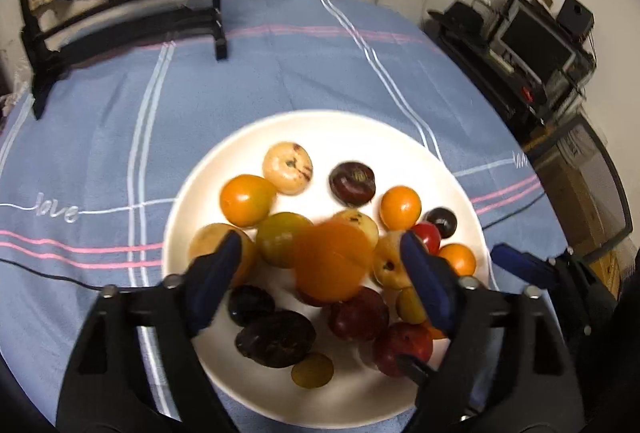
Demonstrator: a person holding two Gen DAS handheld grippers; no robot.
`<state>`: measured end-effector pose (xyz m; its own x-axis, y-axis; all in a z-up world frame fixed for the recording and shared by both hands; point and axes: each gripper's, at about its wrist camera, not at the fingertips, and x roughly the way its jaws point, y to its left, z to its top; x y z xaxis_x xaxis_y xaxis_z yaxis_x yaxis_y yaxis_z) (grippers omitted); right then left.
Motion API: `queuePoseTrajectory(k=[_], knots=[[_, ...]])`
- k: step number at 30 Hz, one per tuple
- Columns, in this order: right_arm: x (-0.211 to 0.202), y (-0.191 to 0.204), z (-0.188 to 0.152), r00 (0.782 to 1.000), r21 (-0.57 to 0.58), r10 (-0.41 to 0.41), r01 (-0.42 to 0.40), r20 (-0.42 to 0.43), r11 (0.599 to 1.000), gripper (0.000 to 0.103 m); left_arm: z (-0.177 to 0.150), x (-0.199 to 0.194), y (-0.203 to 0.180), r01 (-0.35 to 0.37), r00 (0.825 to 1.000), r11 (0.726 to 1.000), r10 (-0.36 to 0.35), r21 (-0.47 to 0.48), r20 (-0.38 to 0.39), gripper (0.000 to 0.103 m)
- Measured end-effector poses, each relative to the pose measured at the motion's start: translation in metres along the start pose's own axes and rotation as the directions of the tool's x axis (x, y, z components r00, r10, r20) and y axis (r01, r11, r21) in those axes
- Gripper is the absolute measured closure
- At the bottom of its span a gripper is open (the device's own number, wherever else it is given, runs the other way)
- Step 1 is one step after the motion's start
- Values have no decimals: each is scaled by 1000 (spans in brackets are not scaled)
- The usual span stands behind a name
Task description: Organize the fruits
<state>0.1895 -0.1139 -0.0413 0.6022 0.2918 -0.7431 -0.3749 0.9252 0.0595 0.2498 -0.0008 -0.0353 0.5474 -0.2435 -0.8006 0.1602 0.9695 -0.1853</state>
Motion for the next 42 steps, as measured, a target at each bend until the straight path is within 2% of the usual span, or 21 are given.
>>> queuePoseTrajectory(k=[5,7,11,16,17,20,24,27,35,42], knots=[[-11,5,-9,999,-1,10,-10,-35,1000,4,-10,-25,-2,-16,1000,1000,16,2,22,10],[-19,8,-17,999,-8,-1,1,-42,1000,3,-20,-38,-4,-51,997,999,50,12,51,5],[-34,11,-35,998,22,-30,31,-47,999,1,-53,-75,-8,-170,975,986,167,3,148,3],[-55,20,-52,993,25,-110,111,-30,994,1,-92,-110,-8,-249,945,968,251,-35,211,2],[-59,22,-56,991,29,-127,128,-32,991,1,-102,-116,-9,-253,942,967,256,-41,216,2],[-68,24,-64,989,48,-142,144,-35,988,1,-122,-129,-10,-215,953,975,221,-52,209,2],[-78,23,-72,988,75,-151,153,-35,985,1,-142,-138,-14,-264,941,963,268,-45,208,2],[-84,26,-78,988,88,-149,151,-32,985,1,-150,-142,-15,-273,939,961,276,-44,205,2],[-96,40,-82,986,59,-168,168,-10,984,1,-163,-155,-8,-269,937,961,278,-71,211,2],[-97,41,-82,986,57,-167,167,-6,984,1,-162,-156,-7,-270,937,960,280,-74,210,2]])
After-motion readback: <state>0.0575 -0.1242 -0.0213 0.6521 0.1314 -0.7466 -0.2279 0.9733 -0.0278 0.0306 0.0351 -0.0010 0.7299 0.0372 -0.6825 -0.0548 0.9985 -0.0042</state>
